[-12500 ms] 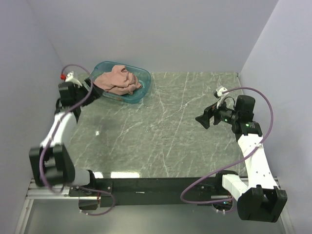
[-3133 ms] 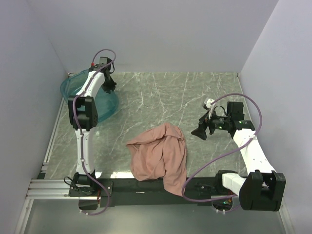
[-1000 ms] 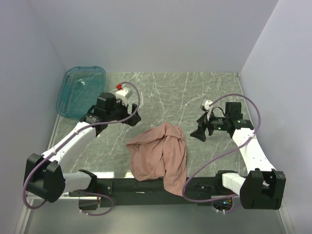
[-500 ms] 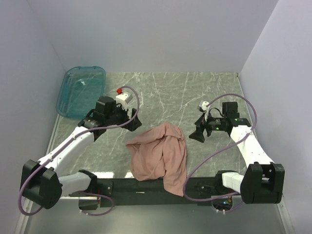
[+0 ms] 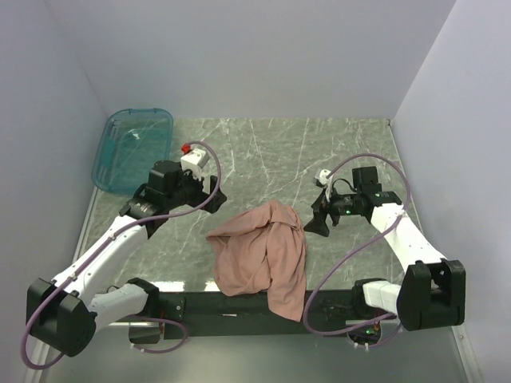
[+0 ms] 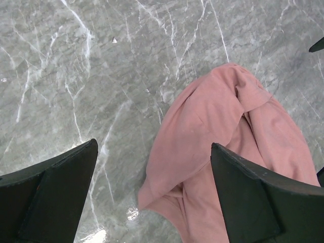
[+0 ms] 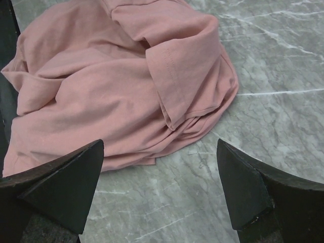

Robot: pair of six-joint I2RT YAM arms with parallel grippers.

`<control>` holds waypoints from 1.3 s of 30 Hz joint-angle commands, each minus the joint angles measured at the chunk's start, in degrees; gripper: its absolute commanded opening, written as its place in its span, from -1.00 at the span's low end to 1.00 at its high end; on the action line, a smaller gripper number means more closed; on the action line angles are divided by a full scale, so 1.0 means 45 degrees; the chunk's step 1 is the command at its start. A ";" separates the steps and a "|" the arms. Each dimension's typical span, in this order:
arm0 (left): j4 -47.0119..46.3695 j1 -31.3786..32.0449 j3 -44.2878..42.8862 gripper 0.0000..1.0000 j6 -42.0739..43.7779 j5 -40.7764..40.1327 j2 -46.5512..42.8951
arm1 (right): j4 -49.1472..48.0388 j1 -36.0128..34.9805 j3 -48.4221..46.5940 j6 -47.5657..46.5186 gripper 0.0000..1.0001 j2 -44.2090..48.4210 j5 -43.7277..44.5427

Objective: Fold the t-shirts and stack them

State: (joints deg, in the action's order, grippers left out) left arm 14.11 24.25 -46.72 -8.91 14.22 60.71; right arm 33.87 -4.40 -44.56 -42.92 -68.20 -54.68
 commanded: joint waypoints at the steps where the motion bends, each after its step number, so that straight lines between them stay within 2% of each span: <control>1: -0.0284 0.0041 -0.0008 0.99 -0.0072 0.0355 0.0122 | -0.0280 -0.0329 0.0097 0.0005 0.95 -0.0175 0.0216; 5: -0.0225 0.0041 -0.0106 0.97 0.0045 0.0765 0.0376 | -0.0377 -0.0680 0.0077 0.0103 0.95 -0.0487 0.0392; 10: -0.0010 0.0060 -0.0281 0.85 0.0065 0.1097 0.0883 | -0.0572 -0.1267 -0.0157 0.0493 0.92 -0.0956 0.0373; 17: 0.0029 0.0118 -0.0516 0.75 0.0065 0.2638 0.1878 | -0.0865 -0.1541 -0.0801 0.1585 0.82 -0.1970 0.0333; 19: 0.0068 0.0216 -0.0613 0.72 0.0123 0.3264 0.2114 | -0.1195 -0.1541 -0.0977 0.1918 0.79 -0.2128 0.0761; 25: 0.0302 0.0685 -0.0751 0.70 0.0261 0.3149 0.2622 | -0.1880 -0.1716 -0.1407 0.3069 0.68 -0.2947 0.1699; 33: 0.0478 0.1134 -0.0848 0.68 0.0319 0.3207 0.3071 | -0.2077 -0.3608 -0.2011 0.3560 0.50 -0.4041 0.3437; 39: 0.0575 0.1213 -0.0907 0.67 0.0338 0.3149 0.3247 | -0.2467 -0.4235 -0.2345 0.4419 0.32 -0.4726 0.5059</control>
State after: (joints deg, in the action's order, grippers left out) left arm 17.06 29.36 -48.36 -8.38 27.16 75.26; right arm 25.32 -22.76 -52.62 -25.47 -89.01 -36.91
